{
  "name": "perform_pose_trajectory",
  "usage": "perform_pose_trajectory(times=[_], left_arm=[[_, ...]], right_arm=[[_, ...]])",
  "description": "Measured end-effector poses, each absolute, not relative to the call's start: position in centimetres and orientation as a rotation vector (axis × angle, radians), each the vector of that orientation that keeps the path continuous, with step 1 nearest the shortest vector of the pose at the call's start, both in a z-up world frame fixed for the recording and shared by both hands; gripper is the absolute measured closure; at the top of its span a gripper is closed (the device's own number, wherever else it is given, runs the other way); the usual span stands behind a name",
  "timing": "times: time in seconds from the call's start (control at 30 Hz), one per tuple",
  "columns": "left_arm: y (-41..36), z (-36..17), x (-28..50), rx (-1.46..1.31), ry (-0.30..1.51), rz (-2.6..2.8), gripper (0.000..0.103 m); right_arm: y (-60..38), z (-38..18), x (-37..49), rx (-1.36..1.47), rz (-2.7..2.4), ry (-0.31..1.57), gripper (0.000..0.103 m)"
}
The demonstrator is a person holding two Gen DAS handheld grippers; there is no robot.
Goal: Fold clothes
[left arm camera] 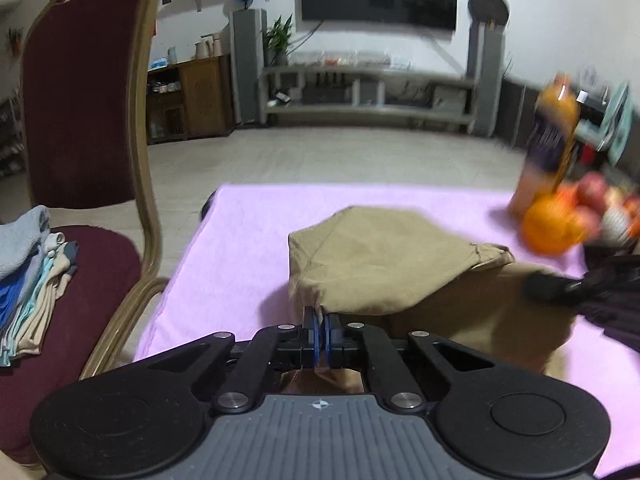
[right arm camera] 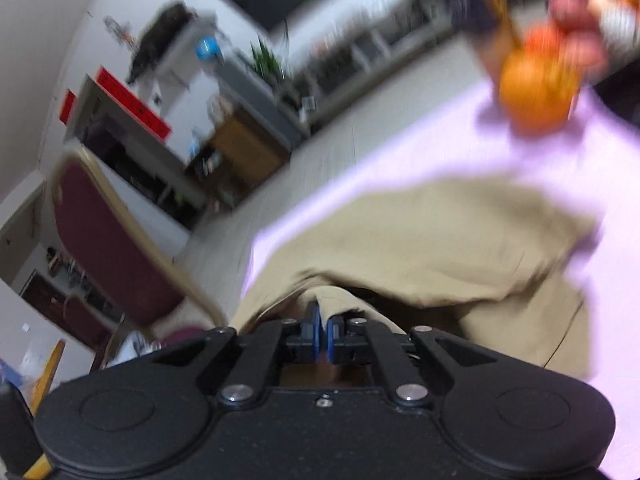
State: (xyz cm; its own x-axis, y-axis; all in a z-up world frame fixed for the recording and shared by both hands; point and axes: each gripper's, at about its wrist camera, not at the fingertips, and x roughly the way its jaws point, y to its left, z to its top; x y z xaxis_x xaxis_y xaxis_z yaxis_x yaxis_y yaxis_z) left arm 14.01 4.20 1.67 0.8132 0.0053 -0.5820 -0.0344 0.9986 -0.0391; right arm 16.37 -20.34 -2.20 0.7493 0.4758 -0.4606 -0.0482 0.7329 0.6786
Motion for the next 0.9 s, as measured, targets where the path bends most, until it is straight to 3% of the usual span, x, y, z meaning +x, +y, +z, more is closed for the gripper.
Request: perform_pose_trajectory(times=[0.23, 0.43, 0.57, 0.73, 0.83, 0.9], left_arm=[[7.9, 9.4, 9.3, -0.294, 0.599, -0.176, 0.100], [10.1, 9.0, 10.4, -0.419, 0.631, -0.154, 0.100], [11.9, 3.1, 15.8, -0.427, 0.742, -0.034, 0.100], [13.8, -6.2, 21.3, -0.432, 0.890, 0.058, 0.098], [14.0, -8.1, 22.8, -0.419, 0.929, 0.067, 0.091], [14.0, -7.7, 22.6, -0.418, 0.924, 0.071, 0.077]], right_arm=[[-27.5, 5.8, 11.5, 0.712, 0.275, 0.486, 0.099], [-30.8, 7.5, 13.3, 0.746, 0.222, 0.470, 0.099], [-30.9, 2.8, 19.3, 0.731, 0.182, 0.595, 0.099], [-30.5, -9.0, 26.9, 0.736, 0.102, 0.789, 0.098], [-30.2, -12.5, 29.0, 0.727, 0.051, 0.858, 0.096], [-30.0, -12.6, 29.4, 0.692, 0.060, 0.865, 0.094]])
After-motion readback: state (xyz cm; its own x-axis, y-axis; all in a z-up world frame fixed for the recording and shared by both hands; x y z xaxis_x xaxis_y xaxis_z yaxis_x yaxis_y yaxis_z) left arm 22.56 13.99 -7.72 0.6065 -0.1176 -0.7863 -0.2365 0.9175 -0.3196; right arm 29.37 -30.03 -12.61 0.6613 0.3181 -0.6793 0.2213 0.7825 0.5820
